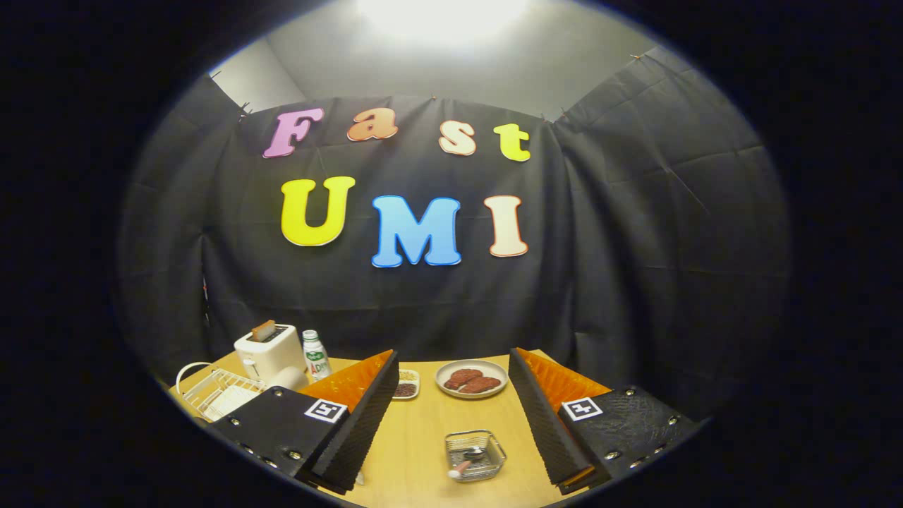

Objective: Take the plate from the dish rack, then take the spoon from the basket and place it into the plate.

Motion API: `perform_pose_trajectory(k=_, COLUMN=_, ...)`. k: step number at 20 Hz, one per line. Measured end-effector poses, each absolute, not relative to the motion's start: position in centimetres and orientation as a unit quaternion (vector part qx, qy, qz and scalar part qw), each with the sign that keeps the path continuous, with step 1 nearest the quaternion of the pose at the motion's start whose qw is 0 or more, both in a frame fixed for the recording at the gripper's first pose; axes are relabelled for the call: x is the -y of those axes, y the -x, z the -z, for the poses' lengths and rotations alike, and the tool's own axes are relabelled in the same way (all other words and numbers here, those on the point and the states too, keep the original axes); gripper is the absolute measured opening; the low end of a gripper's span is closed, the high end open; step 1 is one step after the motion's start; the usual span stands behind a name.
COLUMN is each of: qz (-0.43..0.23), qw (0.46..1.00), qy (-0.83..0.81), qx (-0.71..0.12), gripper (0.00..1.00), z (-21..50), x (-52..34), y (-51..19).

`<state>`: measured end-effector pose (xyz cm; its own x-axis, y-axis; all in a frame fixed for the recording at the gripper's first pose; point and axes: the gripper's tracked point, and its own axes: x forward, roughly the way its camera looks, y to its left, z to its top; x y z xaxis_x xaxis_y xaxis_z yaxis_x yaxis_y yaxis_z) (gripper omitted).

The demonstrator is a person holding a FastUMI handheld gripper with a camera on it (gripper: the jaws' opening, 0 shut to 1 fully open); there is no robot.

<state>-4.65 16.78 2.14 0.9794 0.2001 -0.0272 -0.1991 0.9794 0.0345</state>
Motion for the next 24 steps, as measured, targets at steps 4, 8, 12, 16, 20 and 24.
perform_pose_trajectory(k=4, qz=-0.132, qw=0.991, qy=0.003, qx=-0.026, gripper=0.95, z=-1.5, x=-22.7, y=5.4)
perform_pose_trajectory(k=8, qz=-0.148, qw=0.988, qy=0.014, qx=-0.051, gripper=0.95, z=-0.3, x=-28.8, y=5.9)
perform_pose_trajectory(k=12, qz=-0.129, qw=0.988, qy=0.026, qx=-0.079, gripper=0.95, z=1.6, x=-32.8, y=5.2)
perform_pose_trajectory(k=16, qz=-0.092, qw=0.987, qy=0.065, qx=-0.118, gripper=0.93, z=4.1, x=-34.8, y=4.1)
perform_pose_trajectory(k=20, qz=-0.066, qw=0.982, qy=0.093, qx=-0.149, gripper=0.87, z=5.9, x=-36.4, y=3.1)
perform_pose_trajectory(k=24, qz=-0.038, qw=0.976, qy=0.133, qx=-0.169, gripper=0.77, z=7.3, x=-36.8, y=2.7)
